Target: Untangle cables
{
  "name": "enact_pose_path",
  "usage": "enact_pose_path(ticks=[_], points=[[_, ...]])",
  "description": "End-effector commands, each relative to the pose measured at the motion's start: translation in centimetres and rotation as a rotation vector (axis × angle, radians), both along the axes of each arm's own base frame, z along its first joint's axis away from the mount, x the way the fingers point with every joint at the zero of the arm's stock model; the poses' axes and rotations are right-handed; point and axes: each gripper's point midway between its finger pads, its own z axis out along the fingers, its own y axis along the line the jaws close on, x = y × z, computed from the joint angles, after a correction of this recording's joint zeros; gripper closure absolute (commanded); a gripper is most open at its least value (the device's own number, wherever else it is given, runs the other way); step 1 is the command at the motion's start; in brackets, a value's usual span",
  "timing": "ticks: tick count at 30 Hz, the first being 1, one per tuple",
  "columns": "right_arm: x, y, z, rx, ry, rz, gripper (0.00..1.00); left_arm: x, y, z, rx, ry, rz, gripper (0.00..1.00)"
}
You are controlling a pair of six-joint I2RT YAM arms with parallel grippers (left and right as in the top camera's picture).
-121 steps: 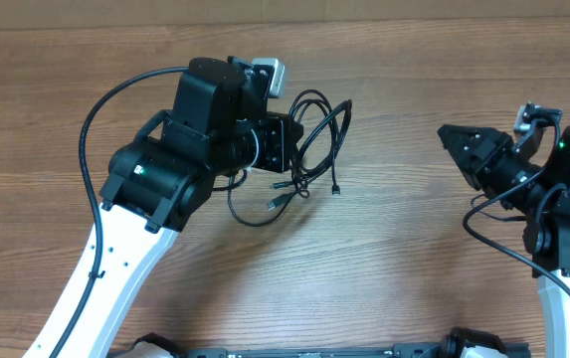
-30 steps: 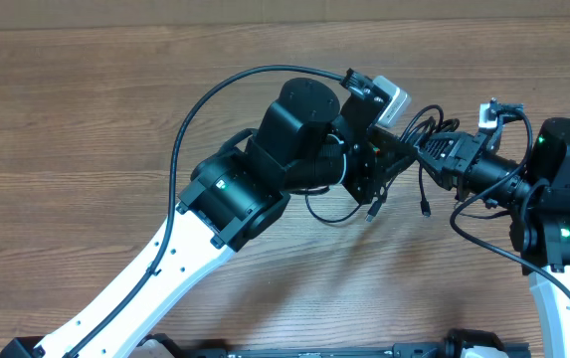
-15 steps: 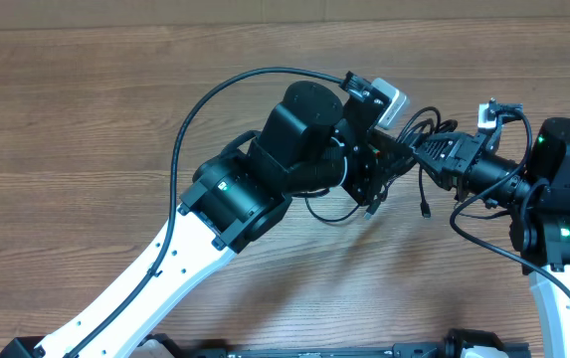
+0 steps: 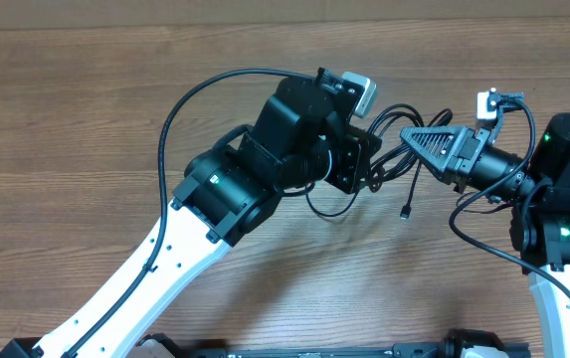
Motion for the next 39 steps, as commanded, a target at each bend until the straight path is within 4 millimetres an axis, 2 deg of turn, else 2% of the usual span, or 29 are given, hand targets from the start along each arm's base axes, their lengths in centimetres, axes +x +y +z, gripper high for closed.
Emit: enact_pose_path(ticks=[1,14,22,27,34,39], points=[[-0.4,0.3,0.7,0.011,-0.021,0.032,0.96,0.8,0.9,0.8,-0.004,0.002,0.075,0.96],[0.3,0.3,3.0,0.075,-0.054,0.01,0.96,1.0,2.2,-0.9,0.066,0.036,0.123,0.96],[0.6,0.2,4.4,0.118,-0.064,0.002,0.96,1.4,3.8,-2.1,0.121,0.068,0.163,0.96],[0.7,0.2,6.1,0.157,-0.097,-0.001,0.96,1.5,5.1,-3.1,0.194,0.056,0.176,0.96],[0.6,0.2,8.2,0.2,-0.145,0.002,0.96,1.2,6.7,-4.6,0.26,0.104,0.201,0.96],[0.6,0.0,9.0,0.227,-0.146,-0.003,0.96,0.8,7.8,-5.6,0.301,0.149,0.213,0.96]])
